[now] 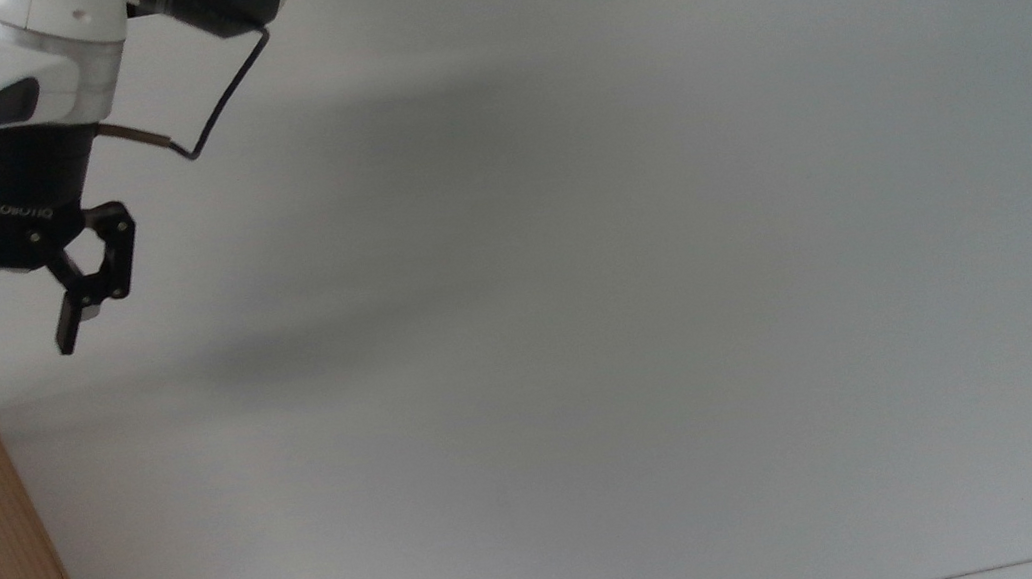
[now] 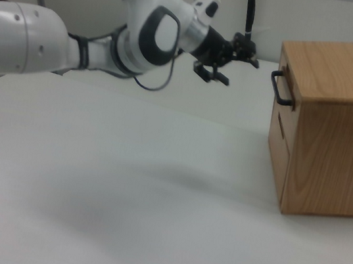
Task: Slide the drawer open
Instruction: 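Lower the open gripper onto the black handle of the upper drawer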
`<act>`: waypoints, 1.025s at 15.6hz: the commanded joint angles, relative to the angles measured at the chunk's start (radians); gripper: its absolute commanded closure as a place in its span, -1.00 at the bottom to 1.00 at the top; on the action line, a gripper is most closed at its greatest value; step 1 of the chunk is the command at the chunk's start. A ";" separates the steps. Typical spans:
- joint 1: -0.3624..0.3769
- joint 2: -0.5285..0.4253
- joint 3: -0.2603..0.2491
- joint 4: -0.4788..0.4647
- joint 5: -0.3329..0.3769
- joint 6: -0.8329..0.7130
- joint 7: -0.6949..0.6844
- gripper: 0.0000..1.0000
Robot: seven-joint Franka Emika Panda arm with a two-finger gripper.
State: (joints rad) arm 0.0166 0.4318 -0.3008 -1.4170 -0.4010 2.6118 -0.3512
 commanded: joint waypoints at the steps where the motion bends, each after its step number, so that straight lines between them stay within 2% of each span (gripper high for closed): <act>1: -0.007 0.068 -0.066 0.036 -0.035 0.112 -0.012 -0.87; 4: -0.009 0.097 -0.102 0.056 -0.035 0.157 -0.009 -0.86; 6: -0.029 0.137 -0.119 0.101 -0.035 0.160 -0.011 -0.68; 9: -0.035 0.194 -0.168 0.128 -0.035 0.201 -0.012 -0.60; 12: -0.030 0.217 -0.184 0.119 -0.035 0.240 -0.012 -0.02; 16: 0.000 0.216 -0.176 0.099 -0.029 0.235 0.003 -0.01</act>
State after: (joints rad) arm -0.0096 0.6374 -0.4673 -1.3177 -0.4186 2.8425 -0.3547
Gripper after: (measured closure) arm 0.493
